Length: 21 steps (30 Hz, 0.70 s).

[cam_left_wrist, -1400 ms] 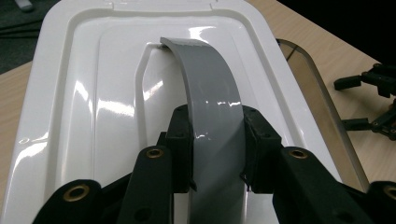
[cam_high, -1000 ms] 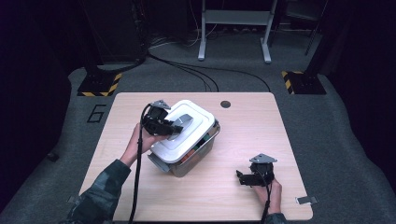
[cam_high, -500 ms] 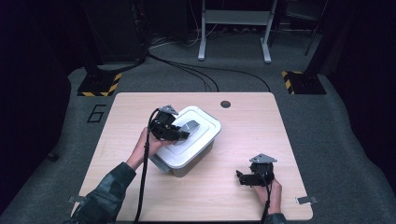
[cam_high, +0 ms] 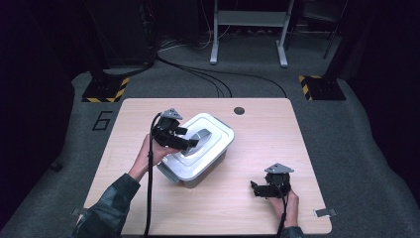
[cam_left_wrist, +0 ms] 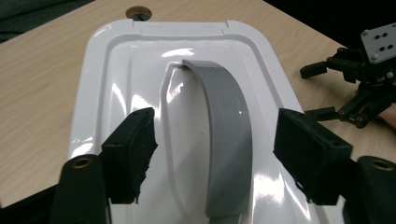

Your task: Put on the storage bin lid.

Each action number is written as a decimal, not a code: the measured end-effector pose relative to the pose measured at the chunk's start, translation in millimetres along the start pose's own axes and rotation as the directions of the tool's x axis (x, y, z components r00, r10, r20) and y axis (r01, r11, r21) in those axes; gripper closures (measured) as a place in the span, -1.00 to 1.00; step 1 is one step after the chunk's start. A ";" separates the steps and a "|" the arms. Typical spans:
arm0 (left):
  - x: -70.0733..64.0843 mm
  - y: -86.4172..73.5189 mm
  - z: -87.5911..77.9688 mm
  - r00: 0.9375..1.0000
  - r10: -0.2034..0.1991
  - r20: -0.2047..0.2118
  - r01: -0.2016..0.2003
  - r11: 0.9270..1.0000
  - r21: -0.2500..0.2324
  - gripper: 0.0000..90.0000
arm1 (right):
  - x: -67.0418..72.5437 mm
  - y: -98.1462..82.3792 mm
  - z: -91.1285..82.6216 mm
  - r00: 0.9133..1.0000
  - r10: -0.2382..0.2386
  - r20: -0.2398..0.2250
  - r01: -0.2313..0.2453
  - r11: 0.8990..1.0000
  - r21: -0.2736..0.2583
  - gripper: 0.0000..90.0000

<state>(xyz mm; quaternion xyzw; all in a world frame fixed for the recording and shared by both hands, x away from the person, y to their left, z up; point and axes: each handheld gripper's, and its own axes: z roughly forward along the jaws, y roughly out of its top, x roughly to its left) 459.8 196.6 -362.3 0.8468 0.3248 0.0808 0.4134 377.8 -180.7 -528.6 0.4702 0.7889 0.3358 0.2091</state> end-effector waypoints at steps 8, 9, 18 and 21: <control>14.2 -10.0 -21.5 0.999 -0.022 -0.037 0.021 0.999 -0.036 -0.72 | -0.3 0.0 0.1 1.000 -0.004 0.000 0.004 1.000 -0.001 -0.86; 19.9 -14.5 -28.6 0.998 -0.036 -0.057 0.033 0.998 -0.050 -0.78 | -0.3 0.1 0.1 1.000 -0.004 0.000 0.004 1.000 -0.001 -0.86; 48.6 -46.2 -54.4 0.980 -0.121 -0.155 0.101 0.987 -0.128 -1.00 | -0.2 0.0 0.1 1.000 -0.003 0.000 0.003 1.000 -0.001 -0.86; 54.7 -53.9 -58.9 0.976 -0.149 -0.162 0.126 0.981 -0.145 -1.00 | -0.3 0.1 0.1 1.000 -0.002 -0.002 0.002 1.000 0.000 -0.86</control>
